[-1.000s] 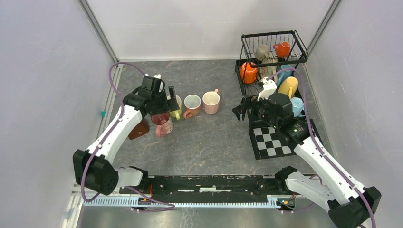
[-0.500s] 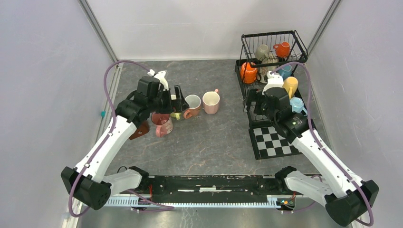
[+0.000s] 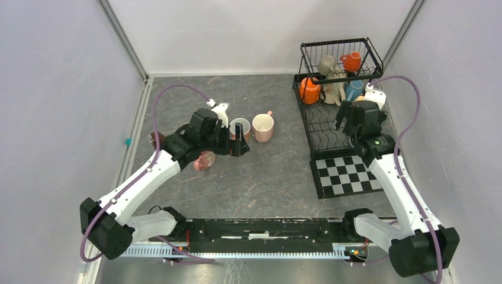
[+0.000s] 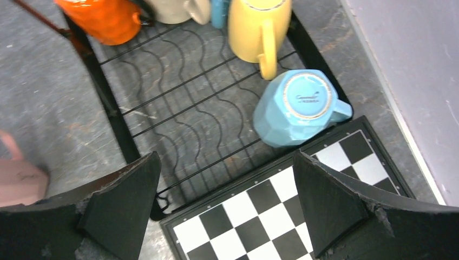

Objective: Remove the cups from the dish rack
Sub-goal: Unload the cup from the dish rack.

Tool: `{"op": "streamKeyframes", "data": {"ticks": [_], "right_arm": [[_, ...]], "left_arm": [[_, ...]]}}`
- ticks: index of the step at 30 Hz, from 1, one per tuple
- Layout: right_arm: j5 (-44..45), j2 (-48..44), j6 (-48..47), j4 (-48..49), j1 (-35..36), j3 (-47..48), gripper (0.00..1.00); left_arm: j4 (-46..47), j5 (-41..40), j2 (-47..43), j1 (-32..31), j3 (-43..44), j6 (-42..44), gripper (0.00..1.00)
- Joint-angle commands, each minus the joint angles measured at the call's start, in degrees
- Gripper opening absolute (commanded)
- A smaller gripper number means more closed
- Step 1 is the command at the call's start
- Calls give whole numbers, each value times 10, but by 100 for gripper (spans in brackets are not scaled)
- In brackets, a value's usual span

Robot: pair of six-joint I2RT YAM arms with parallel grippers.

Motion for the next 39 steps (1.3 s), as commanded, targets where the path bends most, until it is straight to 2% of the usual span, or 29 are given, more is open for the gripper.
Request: {"op": "streamKeyframes", "data": {"ticks": [1, 8, 17, 27, 39], "right_arm": [[27, 30, -11, 11, -38, 2, 98], [13, 81, -17, 38, -108, -9, 98], [-63, 140, -28, 75, -187, -16, 98], [-106, 199, -35, 105, -208, -5, 98], [-86, 249, -41, 114, -210, 24, 98]], "left_arm": [[60, 4, -6, -5, -28, 31, 100], [73, 12, -16, -5, -50, 28, 100], [80, 27, -13, -5, -54, 27, 100], [80, 32, -7, -5, -54, 27, 100], [81, 37, 1, -4, -53, 29, 100]]}}
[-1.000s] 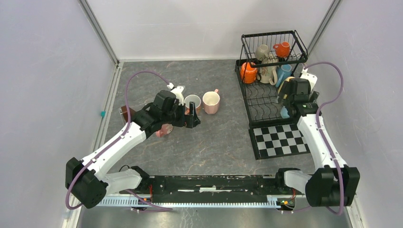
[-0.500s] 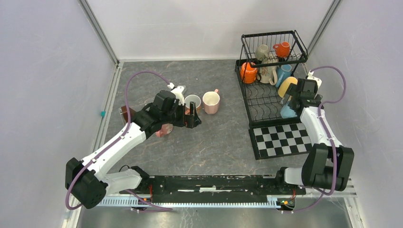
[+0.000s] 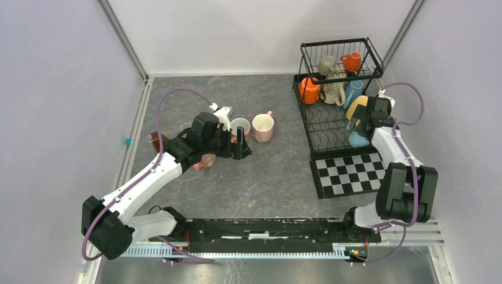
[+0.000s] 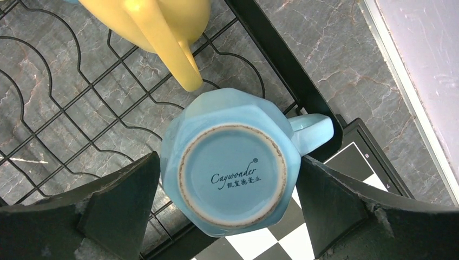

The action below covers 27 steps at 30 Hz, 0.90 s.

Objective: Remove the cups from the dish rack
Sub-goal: Unload the cup from the dish rack.

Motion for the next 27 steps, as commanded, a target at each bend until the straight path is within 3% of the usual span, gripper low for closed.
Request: {"op": "streamKeyframes", "data": {"ticks": [1, 7, 11, 14, 19, 22, 27], "right_arm": [[12, 13, -10, 23, -3, 34, 98], [34, 28, -19, 25, -3, 44, 96], [38, 35, -27, 29, -3, 48, 88], [38, 37, -39, 31, -3, 53, 78], [-2, 25, -53, 34, 3, 59, 42], [-9, 15, -58, 26, 23, 67, 32], [-2, 2, -62, 21, 62, 78, 26]], "left_arm": [[22, 11, 2, -2, 1, 28, 100], [22, 15, 5, -2, 1, 28, 100], [21, 21, 7, -2, 2, 28, 100], [21, 24, 9, -1, 2, 28, 100], [21, 25, 11, -2, 3, 28, 100], [21, 28, 12, -1, 3, 28, 100], [21, 29, 11, -2, 3, 28, 100]]}}
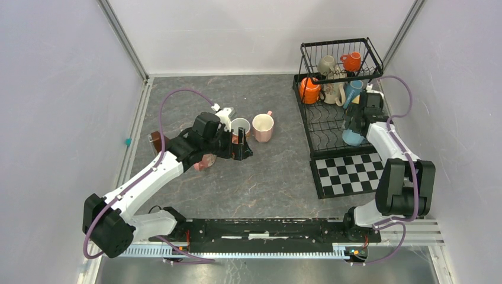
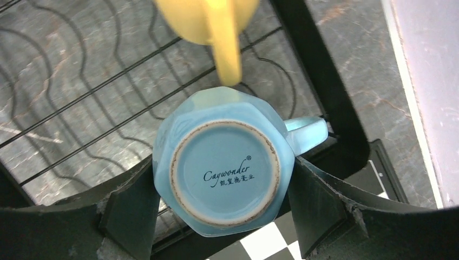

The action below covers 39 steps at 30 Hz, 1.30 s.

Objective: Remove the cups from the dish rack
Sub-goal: Unload the cup from the dish rack.

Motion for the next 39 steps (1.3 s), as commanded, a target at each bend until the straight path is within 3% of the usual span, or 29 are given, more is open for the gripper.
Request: {"op": "streamKeyframes", "data": {"ticks": [1, 12, 19, 31, 39], "right_arm": [[1, -31, -15, 28, 34, 46, 24], [-2, -52, -10, 24, 76, 50, 11], [-21, -71, -8, 27, 88, 49, 10], [-70, -133, 10, -24, 131, 93, 8], [-204, -172, 54, -18, 158, 111, 8]], "left_arm": [[21, 11, 1, -2, 3, 28, 100], [27, 11, 1, 1, -2, 25, 100], [54, 35, 0, 3, -7, -9, 100], [247, 90, 44, 2, -10, -209, 100], [378, 97, 112, 3, 9, -304, 100]]}}
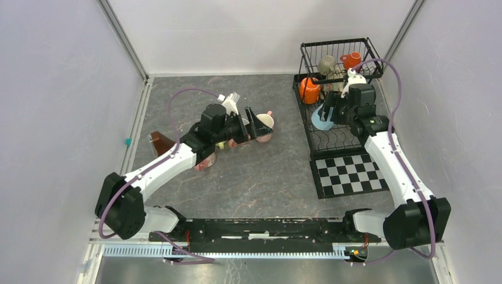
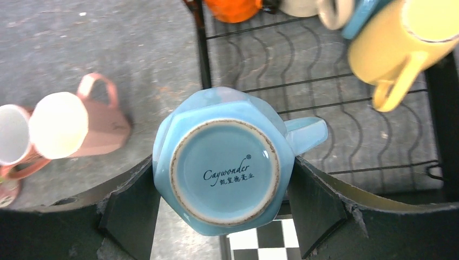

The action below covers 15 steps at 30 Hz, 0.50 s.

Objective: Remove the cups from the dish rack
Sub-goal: Unload the cup from the dish rack, then place the cup at the center of the board.

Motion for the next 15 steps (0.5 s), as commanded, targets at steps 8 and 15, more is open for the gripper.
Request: {"op": "streamKeyframes", "data": {"ticks": [8, 15], "right_arm": [[-171, -52, 99, 81, 64, 67, 7], [-225, -52, 157, 134, 96, 71, 7]], "left_arm": [[164, 8, 51, 1, 37, -113, 100], [220, 19, 65, 3, 44, -153, 99]]}}
